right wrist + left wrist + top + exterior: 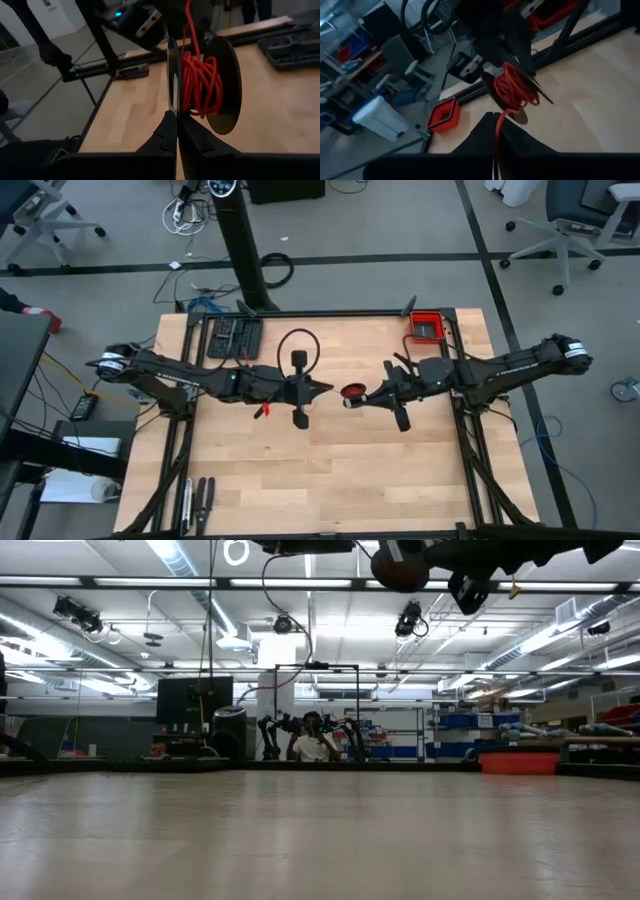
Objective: Coil cords
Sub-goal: Coil the red wire on the black spool
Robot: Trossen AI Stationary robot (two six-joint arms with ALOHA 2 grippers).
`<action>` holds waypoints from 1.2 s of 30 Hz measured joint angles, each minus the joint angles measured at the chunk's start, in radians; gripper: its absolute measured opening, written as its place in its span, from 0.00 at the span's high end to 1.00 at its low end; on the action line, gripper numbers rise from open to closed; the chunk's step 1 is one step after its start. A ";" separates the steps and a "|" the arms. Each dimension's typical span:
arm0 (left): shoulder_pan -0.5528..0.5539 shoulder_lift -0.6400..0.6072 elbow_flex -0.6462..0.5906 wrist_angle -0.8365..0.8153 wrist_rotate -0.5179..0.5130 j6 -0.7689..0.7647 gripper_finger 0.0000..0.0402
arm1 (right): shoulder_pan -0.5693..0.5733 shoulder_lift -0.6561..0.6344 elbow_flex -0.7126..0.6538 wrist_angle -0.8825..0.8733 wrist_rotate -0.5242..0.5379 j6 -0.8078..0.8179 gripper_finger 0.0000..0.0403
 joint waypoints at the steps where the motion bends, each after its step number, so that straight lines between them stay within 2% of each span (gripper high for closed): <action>1: -0.005 0.008 0.000 0.010 -0.015 0.009 0.95 | 0.000 0.010 0.000 0.003 -0.008 0.002 1.00; 6: -0.006 0.045 0.000 0.036 -0.076 0.013 0.87 | 0.000 0.056 0.000 0.039 -0.029 0.006 1.00; 11: -0.007 0.064 0.000 0.067 -0.116 0.034 0.86 | 0.000 0.095 0.000 0.074 -0.071 0.021 1.00; 25: -0.013 0.063 0.000 0.184 -0.094 0.015 0.86 | -0.001 0.128 0.000 0.118 -0.127 0.034 1.00; 31: -0.014 0.105 0.000 0.254 -0.051 0.003 0.86 | 0.002 0.139 0.001 0.148 -0.183 0.056 1.00; 36: -0.005 0.128 0.004 0.275 -0.051 -0.057 0.86 | 0.017 0.203 0.001 0.159 -0.239 0.075 1.00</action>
